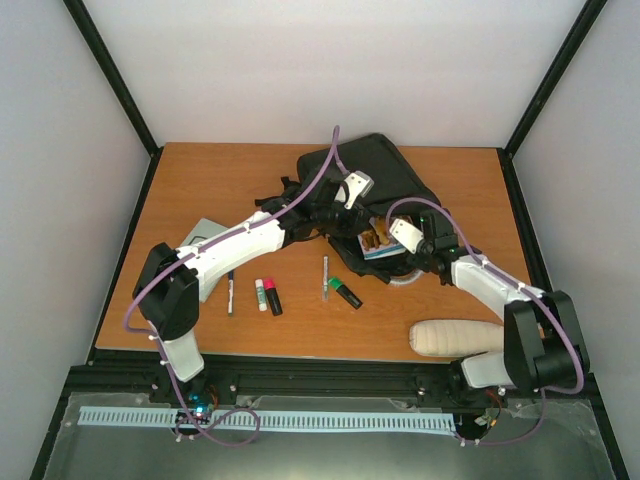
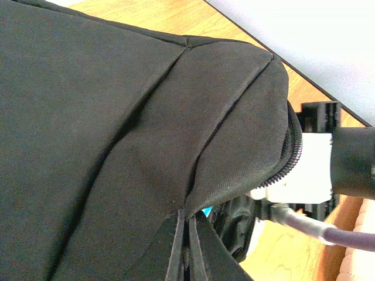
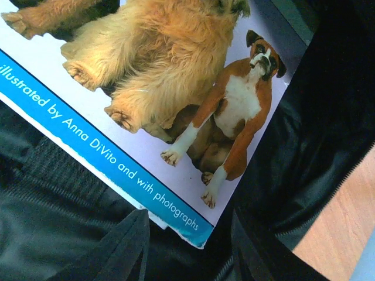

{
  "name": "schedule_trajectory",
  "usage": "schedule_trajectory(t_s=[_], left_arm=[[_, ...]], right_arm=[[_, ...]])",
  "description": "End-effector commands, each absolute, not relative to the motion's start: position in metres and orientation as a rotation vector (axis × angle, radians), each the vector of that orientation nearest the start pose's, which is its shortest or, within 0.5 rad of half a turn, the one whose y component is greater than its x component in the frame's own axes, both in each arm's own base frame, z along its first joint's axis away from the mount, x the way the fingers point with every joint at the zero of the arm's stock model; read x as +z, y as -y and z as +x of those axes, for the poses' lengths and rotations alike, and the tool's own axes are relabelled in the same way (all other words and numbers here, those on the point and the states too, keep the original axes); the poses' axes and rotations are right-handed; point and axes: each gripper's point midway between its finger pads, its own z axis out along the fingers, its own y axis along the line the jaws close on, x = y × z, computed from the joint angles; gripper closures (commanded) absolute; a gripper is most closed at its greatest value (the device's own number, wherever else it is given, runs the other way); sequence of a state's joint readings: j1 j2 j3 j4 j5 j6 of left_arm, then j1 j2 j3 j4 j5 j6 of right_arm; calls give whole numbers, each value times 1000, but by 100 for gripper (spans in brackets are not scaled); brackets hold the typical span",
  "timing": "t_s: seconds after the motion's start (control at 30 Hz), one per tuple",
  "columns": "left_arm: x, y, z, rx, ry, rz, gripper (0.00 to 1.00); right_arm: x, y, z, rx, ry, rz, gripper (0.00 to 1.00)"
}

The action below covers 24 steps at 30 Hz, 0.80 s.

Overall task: Pack the student bag
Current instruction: Place the book in the student bag.

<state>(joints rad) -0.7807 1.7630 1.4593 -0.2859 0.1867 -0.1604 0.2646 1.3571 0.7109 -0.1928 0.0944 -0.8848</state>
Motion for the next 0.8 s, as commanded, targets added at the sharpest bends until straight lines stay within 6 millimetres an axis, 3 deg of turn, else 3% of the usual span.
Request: schedule_trajectory(t_s=[0.0, 0.13, 0.23, 0.33, 0.47, 0.6, 0.7, 0.77], left_arm=[[273, 396, 348, -794, -1950, 794, 99], [272, 395, 347, -784, -1955, 800, 99], [268, 393, 348, -767, -1966, 805, 99], [262, 391, 348, -753, -1978, 806, 99], [257, 393, 346, -765, -1994, 818, 99], [252, 394, 342, -779, -2013, 842, 99], [248, 394, 338, -784, -2023, 865, 99], [243, 393, 334, -792, -2034, 881, 99]], right_arm=[[98, -89, 377, -395, -2019, -1210, 61], [88, -94, 372, -317, -2073, -1204, 58], [96, -100, 355, -226, -2093, -1228, 55], [114, -108, 323, -108, -2074, -1311, 50], [154, -117, 291, -17, -1990, -1366, 46], [204, -116, 284, -26, -1907, -1306, 45], [228, -117, 291, -4, -1900, -1282, 46], [232, -115, 300, 12, -1922, -1271, 47]])
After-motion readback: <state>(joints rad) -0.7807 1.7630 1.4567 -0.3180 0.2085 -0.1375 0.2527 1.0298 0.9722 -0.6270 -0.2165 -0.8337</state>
